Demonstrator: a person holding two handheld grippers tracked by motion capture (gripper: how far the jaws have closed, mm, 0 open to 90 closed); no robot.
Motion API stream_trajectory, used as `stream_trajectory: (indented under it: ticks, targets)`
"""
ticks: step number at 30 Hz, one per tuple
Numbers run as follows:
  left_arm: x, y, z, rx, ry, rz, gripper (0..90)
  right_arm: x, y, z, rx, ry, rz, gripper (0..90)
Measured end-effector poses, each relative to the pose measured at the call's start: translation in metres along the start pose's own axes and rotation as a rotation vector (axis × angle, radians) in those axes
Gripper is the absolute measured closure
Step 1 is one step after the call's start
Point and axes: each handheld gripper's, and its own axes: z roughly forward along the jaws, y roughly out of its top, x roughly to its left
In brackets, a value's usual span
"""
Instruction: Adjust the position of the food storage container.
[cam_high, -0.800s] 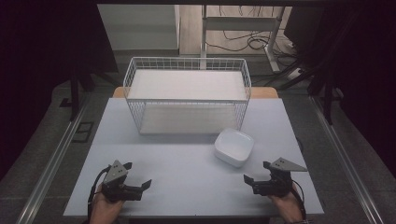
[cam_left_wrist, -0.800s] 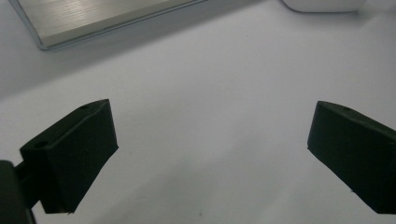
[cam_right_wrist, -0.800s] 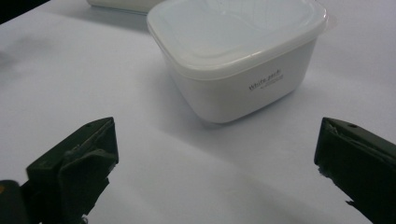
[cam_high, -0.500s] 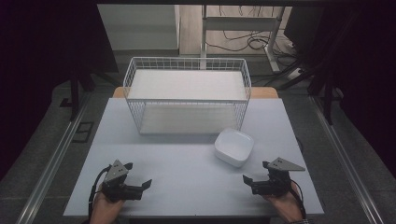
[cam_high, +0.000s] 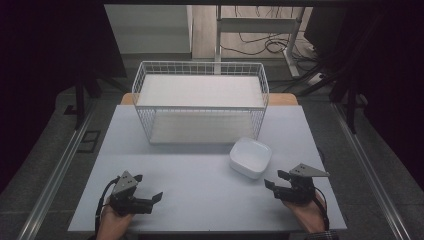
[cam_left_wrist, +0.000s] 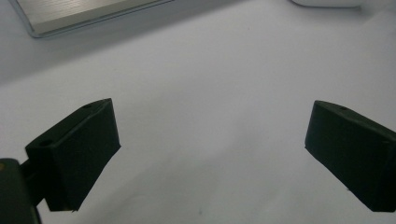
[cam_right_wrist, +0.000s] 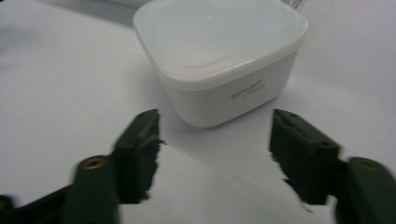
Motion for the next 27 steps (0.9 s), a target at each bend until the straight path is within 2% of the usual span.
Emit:
stream_trajectory:
  ticks: [1,2,3,4,5,6,8,14,20,21,23,24,26,27]
  targets:
    - [0.0,0.0,0.0,0.0,0.0,0.0,2.7,0.0,0.0,0.0,0.0,0.0,0.0,39.9]
    - [0.0,0.0,0.0,-0.002,0.001,-0.001,2.6,-0.002,0.003,0.0,-0.001,0.009,-0.007,49.6]
    - [0.0,0.0,0.0,-0.002,0.001,-0.001,2.6,-0.002,0.003,0.0,-0.001,0.009,-0.007,49.6]
    - [0.001,0.0,0.0,-0.002,0.006,-0.003,2.4,-0.005,0.008,0.0,-0.004,0.017,-0.016,59.5]
    - [0.001,0.0,0.0,-0.002,0.006,-0.003,2.4,-0.005,0.008,0.0,-0.004,0.017,-0.016,59.5]
    - [0.001,0.0,0.0,-0.003,0.008,-0.006,2.3,-0.006,0.011,-0.002,-0.01,0.004,-0.025,68.1]
    - [0.001,0.0,0.0,-0.006,0.008,-0.008,2.2,-0.009,0.014,-0.004,-0.022,0.008,-0.017,75.9]
    - [0.0,0.0,0.004,0.004,0.002,-0.009,1.5,-0.013,0.024,-0.005,-0.064,0.007,-0.004,87.7]
    - [0.0,0.0,0.005,0.01,0.001,-0.008,1.2,-0.014,0.042,0.004,-0.074,-0.01,-0.01,88.9]
    - [0.0,0.0,0.006,0.01,0.004,-0.009,1.0,-0.016,0.052,0.012,-0.064,-0.014,-0.005,89.1]
    - [0.0,0.0,0.005,0.011,0.004,-0.009,0.8,-0.016,0.055,0.015,-0.064,-0.018,-0.007,89.1]
    - [0.001,0.0,0.005,0.013,0.004,-0.011,0.7,-0.017,0.065,0.024,-0.054,-0.018,-0.019,89.0]
    - [0.001,0.0,0.005,0.01,0.0,-0.019,0.7,-0.016,0.073,0.032,-0.043,-0.025,-0.051,88.8]
    - [0.001,0.0,0.005,0.01,0.0,-0.019,0.7,-0.016,0.073,0.032,-0.043,-0.025,-0.051,88.8]
